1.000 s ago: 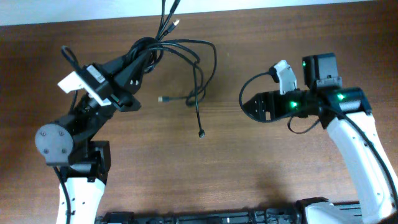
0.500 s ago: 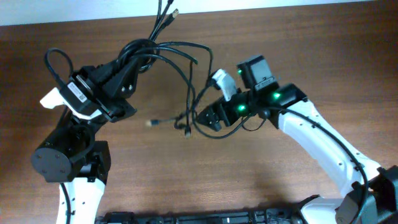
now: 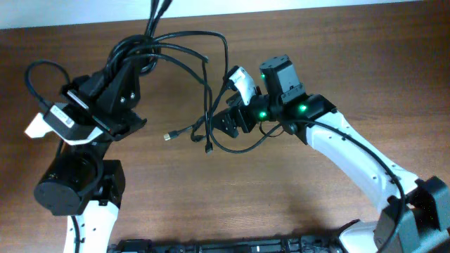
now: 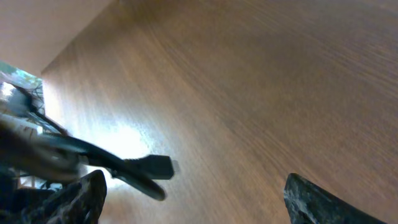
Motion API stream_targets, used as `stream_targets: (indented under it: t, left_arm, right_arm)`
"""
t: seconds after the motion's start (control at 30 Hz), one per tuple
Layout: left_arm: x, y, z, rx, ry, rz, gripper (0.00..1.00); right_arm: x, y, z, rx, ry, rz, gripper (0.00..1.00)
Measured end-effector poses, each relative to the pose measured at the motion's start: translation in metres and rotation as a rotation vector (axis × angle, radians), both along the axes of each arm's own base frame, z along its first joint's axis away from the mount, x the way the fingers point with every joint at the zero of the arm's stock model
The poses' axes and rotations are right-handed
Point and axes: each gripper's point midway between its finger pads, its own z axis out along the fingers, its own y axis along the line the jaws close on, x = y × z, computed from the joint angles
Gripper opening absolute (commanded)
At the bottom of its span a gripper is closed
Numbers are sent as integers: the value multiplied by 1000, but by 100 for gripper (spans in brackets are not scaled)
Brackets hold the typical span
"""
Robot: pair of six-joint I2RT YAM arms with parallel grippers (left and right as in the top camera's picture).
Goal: Untangle cables
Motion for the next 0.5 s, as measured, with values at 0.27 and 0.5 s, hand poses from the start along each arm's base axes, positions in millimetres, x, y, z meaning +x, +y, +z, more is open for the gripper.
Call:
stream_targets:
  t: [0.27,0.5]
  left_arm:
    - [2,11,7,-68,-4,36,0]
    - [3,16,9,-93,-6,51,0]
  right_arm:
    - [6,54,11,99,-178,102,77]
    - [-12,88,1,159,-183,223,18]
